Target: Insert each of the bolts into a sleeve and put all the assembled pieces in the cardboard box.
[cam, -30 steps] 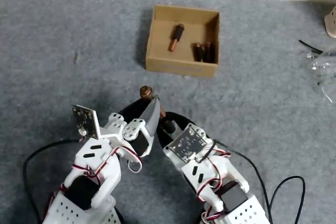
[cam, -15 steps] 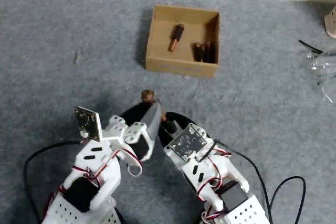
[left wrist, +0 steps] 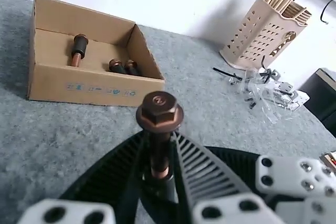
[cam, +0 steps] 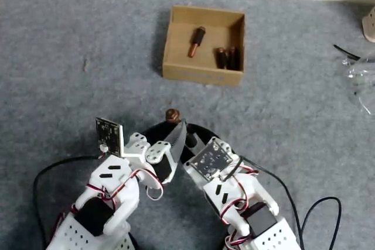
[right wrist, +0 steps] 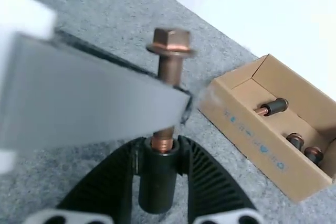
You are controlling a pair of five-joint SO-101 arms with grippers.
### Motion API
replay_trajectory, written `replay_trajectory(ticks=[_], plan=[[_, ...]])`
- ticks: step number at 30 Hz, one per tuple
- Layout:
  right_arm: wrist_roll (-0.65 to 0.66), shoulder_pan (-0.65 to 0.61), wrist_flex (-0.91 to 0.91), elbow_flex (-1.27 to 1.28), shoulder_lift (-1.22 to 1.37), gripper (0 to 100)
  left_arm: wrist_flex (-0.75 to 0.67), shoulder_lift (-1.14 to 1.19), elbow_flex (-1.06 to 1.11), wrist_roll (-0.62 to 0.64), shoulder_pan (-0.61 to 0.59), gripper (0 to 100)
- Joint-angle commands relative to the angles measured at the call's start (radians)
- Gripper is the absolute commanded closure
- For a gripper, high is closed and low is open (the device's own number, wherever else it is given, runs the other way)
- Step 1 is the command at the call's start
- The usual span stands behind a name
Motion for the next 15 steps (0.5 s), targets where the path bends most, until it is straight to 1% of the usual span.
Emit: replay_trajectory(ticks=[1,4,10,12,13,15], plan=[[0.011,0.019,-0.038,0.124,-0.015,99.4,0.078,-0.008,-0.008,-0.005,0.019,99],[0.011,0.019,-0.038,0.124,-0.015,99.4,0.127,-0.008,-0.015,-0.005,0.016,99],[0.011,0.019,-0.038,0.122,-0.015,99.4,0.13,-0.008,-0.012,-0.005,0.016,99],[0.011,0.019,-0.038,0.122,-0.015,99.4,0.127,-0.008,-0.008,-0.005,0.016,94],[0.011,0.019,-0.038,0.122,-0.015,99.4,0.129,-0.008,-0.007,-0.005,0.016,89],[0.011,0.022,-0.038,0.122,-0.015,99.4,0.132,-0.005,0.001,-0.002,0.016,77]])
